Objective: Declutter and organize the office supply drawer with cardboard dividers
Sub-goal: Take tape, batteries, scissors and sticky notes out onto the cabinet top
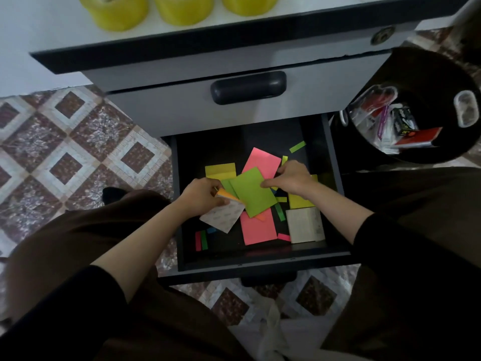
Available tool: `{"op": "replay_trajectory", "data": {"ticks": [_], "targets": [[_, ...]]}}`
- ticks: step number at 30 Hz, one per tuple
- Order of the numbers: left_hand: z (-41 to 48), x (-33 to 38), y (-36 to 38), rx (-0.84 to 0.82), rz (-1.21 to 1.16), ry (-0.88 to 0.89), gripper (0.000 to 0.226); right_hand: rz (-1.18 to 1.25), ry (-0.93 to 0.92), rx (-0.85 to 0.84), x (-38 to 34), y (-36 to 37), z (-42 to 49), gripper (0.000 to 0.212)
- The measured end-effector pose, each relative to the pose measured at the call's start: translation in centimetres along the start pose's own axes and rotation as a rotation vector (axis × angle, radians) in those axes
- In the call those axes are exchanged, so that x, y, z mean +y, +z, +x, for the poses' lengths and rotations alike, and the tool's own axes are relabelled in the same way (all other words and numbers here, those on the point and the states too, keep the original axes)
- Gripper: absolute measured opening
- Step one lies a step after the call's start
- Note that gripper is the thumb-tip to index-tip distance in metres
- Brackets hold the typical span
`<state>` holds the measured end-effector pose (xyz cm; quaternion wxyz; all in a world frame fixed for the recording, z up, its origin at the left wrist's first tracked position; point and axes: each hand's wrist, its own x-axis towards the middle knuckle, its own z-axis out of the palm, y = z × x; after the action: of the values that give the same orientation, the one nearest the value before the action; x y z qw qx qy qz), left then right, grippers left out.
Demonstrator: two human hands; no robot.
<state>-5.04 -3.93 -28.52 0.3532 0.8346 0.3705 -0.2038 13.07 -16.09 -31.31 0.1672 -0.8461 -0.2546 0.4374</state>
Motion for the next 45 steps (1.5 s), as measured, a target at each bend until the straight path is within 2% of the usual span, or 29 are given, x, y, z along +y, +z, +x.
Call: {"op": "replay_trajectory", "data": {"ticks": [3,7,12,15,18,22,24,27,28,32,34,37,41,45], "targets": [[-0.2,0.1,0.1,-0.033,0.08,0.019,0.029,-0.192,-0.083,0.068,-0.8,0.8,-0.5,0.071],[0.0,0.3,0.4,-0.151,0.218,0.054,0.043,-0.397,-0.116,0.091,-2.6,2.1,-1.1,0.091],[0.6,0.2,2.1,-0.046,0.157,-0.042,0.04,-0.609,-0.087,0.064,-3.9,4.6,-0.2,0.117],[1.0,-0.4,2.4,-0.036,0.169,-0.063,0.033,-0.632,-0.055,0.075,-4.3,5.3,0.3,0.116],[1.2,-0.6,1.5,0.024,0.136,0.031,0.023,-0.617,-0.076,0.082,-4.2,4.8,0.6,0.103],[0.4,-0.1,-0.1,0.237,-0.005,0.34,0.014,-0.421,-0.002,0.088,-3.2,2.1,0.8,0.103],[0.0,0.1,-0.2,0.241,0.032,0.406,0.018,-0.258,0.058,0.093,-2.7,0.9,1.0,0.104],[-0.1,-0.2,0.8,-0.045,0.347,0.322,0.034,-0.078,0.109,0.089,-2.2,-0.7,1.3,0.096],[0.0,-0.5,1.1,-0.09,0.419,0.291,0.037,-0.023,0.115,0.079,-2.1,-1.0,1.2,0.09],[0.4,-0.7,1.8,0.031,0.396,0.206,0.062,0.123,0.124,0.074,-1.6,-1.7,1.3,0.053],[1.0,-0.4,2.3,0.041,0.428,0.173,0.08,0.167,0.167,0.067,-1.3,-1.6,1.5,0.056],[1.8,0.3,3.4,0.037,0.552,0.135,0.094,0.33,0.229,0.038,-1.2,-1.7,1.7,0.079],[2.2,0.2,4.3,0.084,0.584,0.15,0.101,0.543,0.254,-0.026,-1.4,-2.4,1.6,0.075],[2.2,0.3,4.2,0.122,0.567,0.181,0.097,0.552,0.246,-0.063,-1.5,-2.6,1.4,0.071]]}}
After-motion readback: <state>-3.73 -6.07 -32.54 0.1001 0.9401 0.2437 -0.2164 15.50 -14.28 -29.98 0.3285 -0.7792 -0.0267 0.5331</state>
